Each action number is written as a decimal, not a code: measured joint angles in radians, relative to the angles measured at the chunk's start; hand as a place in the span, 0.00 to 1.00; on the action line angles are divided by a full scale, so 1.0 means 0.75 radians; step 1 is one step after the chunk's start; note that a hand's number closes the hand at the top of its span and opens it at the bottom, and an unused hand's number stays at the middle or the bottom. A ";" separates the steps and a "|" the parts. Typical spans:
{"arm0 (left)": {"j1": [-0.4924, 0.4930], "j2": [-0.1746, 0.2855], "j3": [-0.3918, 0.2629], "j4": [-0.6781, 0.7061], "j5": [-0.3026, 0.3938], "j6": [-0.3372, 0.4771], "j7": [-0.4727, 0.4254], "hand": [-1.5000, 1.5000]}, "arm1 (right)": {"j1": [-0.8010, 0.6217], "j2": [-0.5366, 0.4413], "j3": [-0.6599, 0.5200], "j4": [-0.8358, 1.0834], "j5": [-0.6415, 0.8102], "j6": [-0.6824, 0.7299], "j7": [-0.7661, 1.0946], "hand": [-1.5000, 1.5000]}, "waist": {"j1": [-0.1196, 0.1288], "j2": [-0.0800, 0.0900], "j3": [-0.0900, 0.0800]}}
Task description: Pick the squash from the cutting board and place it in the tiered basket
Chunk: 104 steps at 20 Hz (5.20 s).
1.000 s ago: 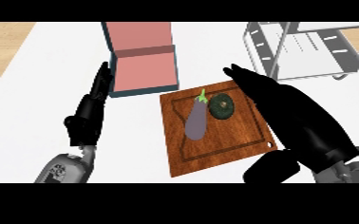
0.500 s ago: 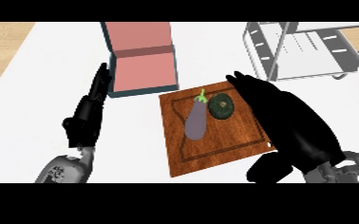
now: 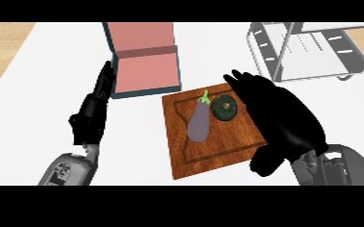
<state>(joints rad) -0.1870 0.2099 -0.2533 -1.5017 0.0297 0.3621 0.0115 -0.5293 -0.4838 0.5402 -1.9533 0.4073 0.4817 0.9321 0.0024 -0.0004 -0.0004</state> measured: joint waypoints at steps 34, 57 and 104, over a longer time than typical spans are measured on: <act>0.066 -0.131 0.138 -0.090 -0.151 -0.153 0.051 0.50 | 0.217 0.372 -0.217 0.350 0.526 0.061 -0.377 0.00 | -0.001 0.000 0.001; 0.047 -0.215 0.203 -0.045 -0.227 -0.208 0.034 0.50 | 0.187 0.545 -0.339 0.658 0.742 -0.015 -0.583 0.00 | -0.001 0.000 0.001; 0.094 -0.217 0.260 -0.082 -0.239 -0.272 0.022 0.50 | 0.030 0.196 -0.674 0.096 0.986 0.334 -0.510 1.00 | -0.016 -0.009 -0.001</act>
<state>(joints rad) -0.1167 0.0472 -0.0586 -1.5630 -0.1493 0.1580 0.0280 -0.5068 -0.3368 0.0348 -1.8815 1.1467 0.7324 0.5497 -0.0099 -0.0067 -0.0012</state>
